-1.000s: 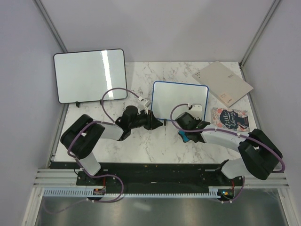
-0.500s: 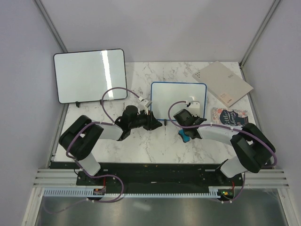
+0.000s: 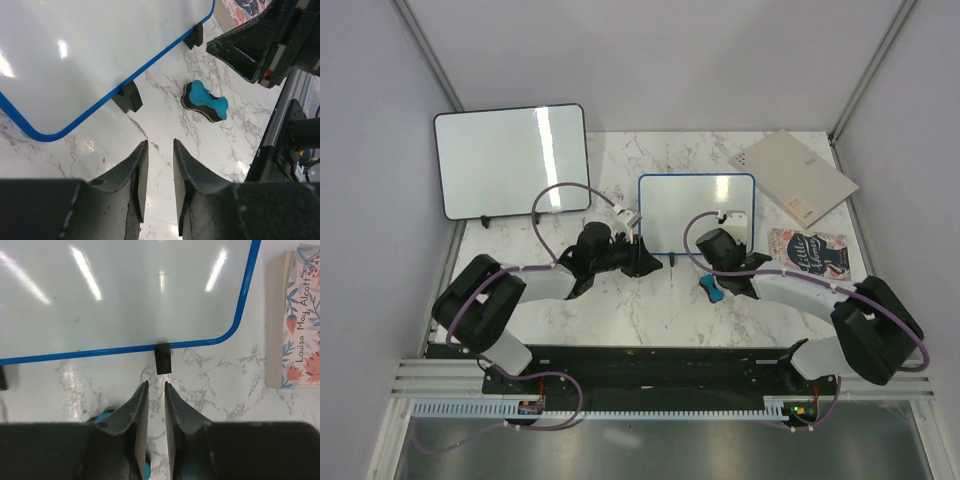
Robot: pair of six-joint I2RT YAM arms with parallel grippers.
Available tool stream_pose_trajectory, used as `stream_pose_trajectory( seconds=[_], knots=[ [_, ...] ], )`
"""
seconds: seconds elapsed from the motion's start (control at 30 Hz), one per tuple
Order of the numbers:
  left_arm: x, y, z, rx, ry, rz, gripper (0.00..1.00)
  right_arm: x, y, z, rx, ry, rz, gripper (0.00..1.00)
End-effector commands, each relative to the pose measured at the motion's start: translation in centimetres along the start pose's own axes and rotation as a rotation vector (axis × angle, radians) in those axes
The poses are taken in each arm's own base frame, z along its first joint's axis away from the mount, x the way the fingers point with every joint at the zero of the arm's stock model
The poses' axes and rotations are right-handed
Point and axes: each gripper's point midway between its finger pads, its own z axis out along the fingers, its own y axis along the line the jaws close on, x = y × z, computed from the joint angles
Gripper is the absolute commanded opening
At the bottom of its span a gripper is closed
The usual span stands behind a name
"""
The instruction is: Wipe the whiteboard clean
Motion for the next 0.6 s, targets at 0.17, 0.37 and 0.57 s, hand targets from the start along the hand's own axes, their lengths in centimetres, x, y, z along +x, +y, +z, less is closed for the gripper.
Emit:
stream_pose_trajectory(
  seconds=[0.17, 0.37, 0.57],
  knots=[
    [-3.7, -1.0, -3.1, -0.097, 0.028, 0.079, 0.43, -4.2, 0.5, -4.9, -0.197, -0.131, 0.077, 0.66],
    [-6.7, 1.7, -5.7, -0.217, -0.02, -0.032, 0.55, -6.3, 0.2, -6.3, -0.214, -0.187, 0.091, 0.91],
    [-8.0, 3.4, -9.0, -0.286, -0.096, -0.068, 0.99, -9.3, -1.3, -8.3, -0.188, -0.286, 0.107, 0.98]
  ],
)
